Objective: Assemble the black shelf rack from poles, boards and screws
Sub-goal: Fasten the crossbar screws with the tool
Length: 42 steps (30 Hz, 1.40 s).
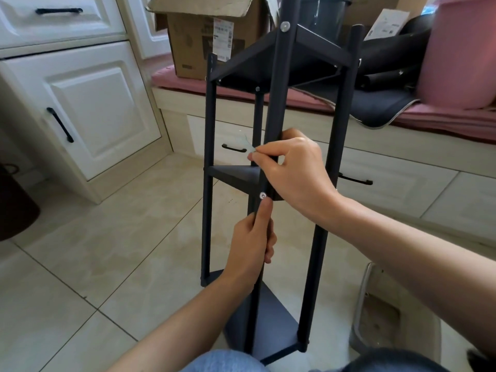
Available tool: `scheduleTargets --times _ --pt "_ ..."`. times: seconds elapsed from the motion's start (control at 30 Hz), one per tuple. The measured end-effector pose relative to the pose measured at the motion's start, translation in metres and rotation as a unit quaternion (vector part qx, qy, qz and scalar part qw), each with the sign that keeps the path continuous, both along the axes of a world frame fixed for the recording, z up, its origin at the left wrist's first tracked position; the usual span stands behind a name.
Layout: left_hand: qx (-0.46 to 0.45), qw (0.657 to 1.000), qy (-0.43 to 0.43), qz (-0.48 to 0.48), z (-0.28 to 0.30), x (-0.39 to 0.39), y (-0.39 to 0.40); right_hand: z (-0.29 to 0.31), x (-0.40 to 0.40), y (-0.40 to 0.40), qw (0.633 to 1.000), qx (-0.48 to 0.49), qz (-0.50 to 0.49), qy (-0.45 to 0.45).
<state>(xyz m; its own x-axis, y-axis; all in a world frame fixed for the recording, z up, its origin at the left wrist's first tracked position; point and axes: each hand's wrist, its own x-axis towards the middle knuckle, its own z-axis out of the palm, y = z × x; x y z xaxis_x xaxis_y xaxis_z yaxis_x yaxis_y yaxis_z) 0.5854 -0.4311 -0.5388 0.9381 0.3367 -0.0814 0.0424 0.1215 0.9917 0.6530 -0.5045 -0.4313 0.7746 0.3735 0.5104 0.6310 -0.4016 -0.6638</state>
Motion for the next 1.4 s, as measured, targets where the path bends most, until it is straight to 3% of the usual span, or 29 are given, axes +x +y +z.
scheduleTargets --times 0.2,0.43,0.8,1.4 --pt "-0.004 0.993 -0.010 0.114 0.006 0.002 0.014 0.005 0.006 0.002 0.994 0.039 0.074 0.072" --pt "0.029 0.982 -0.018 0.188 0.010 0.002 0.033 -0.042 -0.002 -0.024 0.988 0.091 0.062 0.106" --pt "0.043 0.986 -0.006 0.163 0.011 0.002 0.035 -0.113 -0.008 -0.021 0.984 0.024 0.048 0.168" --pt "0.059 0.986 0.014 0.158 0.019 0.023 0.033 -0.104 0.020 0.015 0.968 0.109 0.079 0.213"
